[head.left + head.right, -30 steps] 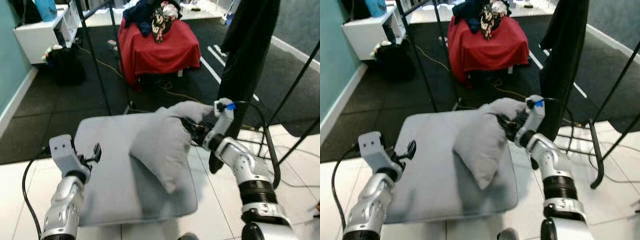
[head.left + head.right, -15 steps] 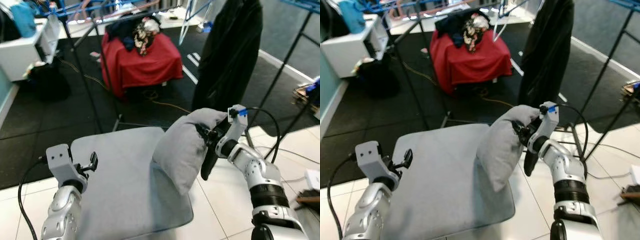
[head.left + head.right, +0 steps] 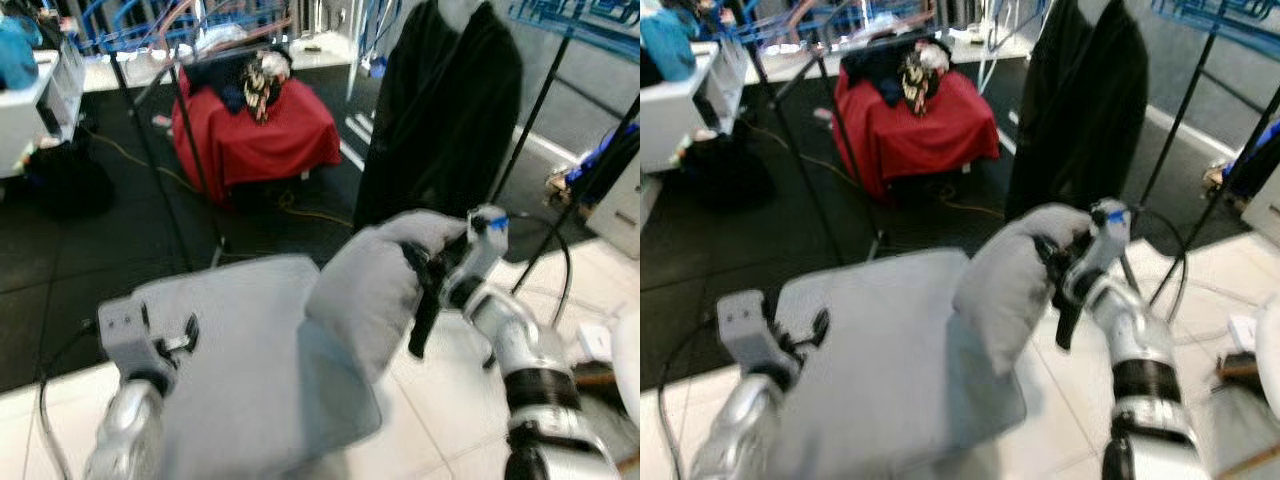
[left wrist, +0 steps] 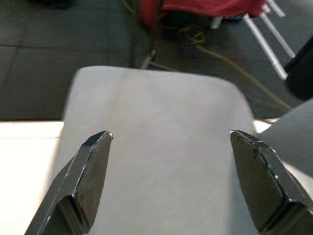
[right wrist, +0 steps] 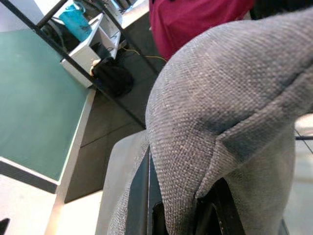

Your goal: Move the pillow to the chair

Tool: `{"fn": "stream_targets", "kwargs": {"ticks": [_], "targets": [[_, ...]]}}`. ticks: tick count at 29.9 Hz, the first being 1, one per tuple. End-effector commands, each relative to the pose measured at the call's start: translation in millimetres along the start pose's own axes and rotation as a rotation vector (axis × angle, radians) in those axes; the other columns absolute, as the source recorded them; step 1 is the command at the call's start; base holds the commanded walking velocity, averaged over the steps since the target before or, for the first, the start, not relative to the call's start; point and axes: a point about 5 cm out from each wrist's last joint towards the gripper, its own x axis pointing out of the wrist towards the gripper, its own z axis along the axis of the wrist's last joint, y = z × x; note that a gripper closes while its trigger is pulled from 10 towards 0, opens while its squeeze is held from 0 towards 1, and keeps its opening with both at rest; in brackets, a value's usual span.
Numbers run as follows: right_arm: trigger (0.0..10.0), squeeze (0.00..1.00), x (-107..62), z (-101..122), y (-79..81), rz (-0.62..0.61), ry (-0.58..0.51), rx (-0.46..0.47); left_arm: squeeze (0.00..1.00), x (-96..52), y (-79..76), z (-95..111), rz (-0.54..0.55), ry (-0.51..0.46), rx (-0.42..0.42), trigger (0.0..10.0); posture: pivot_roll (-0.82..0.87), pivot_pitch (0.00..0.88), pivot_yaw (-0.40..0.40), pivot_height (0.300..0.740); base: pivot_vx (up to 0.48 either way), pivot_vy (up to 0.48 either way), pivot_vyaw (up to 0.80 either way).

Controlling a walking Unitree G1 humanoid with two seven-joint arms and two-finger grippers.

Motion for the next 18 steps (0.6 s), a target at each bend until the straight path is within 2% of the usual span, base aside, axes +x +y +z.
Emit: {"fn": "stream_targets", "kwargs": {"ticks": [1, 5, 6, 9, 11, 14, 18], "targets": [[0.0, 0.00, -2.5, 18.4, -1.1, 0.002, -0.084, -0.025, 0.00, 1.4, -3.5, -0.8, -0.014, 0.001, 0.005, 10.0, -0.21, 0.000, 0.003, 0.740, 0.000, 0.000, 0.00], [0.0, 0.00, -3.0, 19.1, -3.5, -0.018, -0.086, -0.029, 0.00, 0.6, -3.5, -2.6, -0.019, 0.005, 0.006, 10.0, -0.21, 0.000, 0.004, 0.740, 0.000, 0.000, 0.00], [10.0, 0.00, -3.3, 19.8, -6.0, -0.037, -0.087, -0.032, 0.00, -0.1, -3.4, -5.3, -0.024, 0.023, 0.014, 10.0, -0.21, 0.000, 0.004, 0.740, 0.000, 0.000, 0.00], [10.0, 0.00, -5.0, 18.7, -14.6, -0.083, -0.087, -0.020, 0.00, -1.9, -4.4, -12.7, -0.043, 0.060, 0.016, 10.0, -0.21, 0.000, 0.006, 0.740, 0.000, -0.305, 0.00], [10.0, 0.00, -5.0, 18.7, -14.6, -0.083, -0.087, -0.020, 0.00, -1.9, -4.4, -12.7, -0.043, 0.060, 0.016, 10.0, -0.21, 0.000, 0.006, 0.740, 0.000, -0.458, 0.00], [10.0, 0.00, -7.1, 10.9, -28.4, -0.183, -0.065, -0.023, 0.00, -1.0, -6.0, -17.4, -0.039, 0.077, 0.012, 10.0, -0.21, 0.000, 0.007, 0.740, 0.000, -0.475, 0.00], [10.0, 0.00, -8.2, 10.1, -32.3, -0.213, -0.067, -0.023, 0.00, -0.6, -7.0, -18.3, -0.042, 0.080, 0.011, 10.0, -0.21, 0.000, 0.009, 0.740, 0.000, -0.480, 0.00]]}}
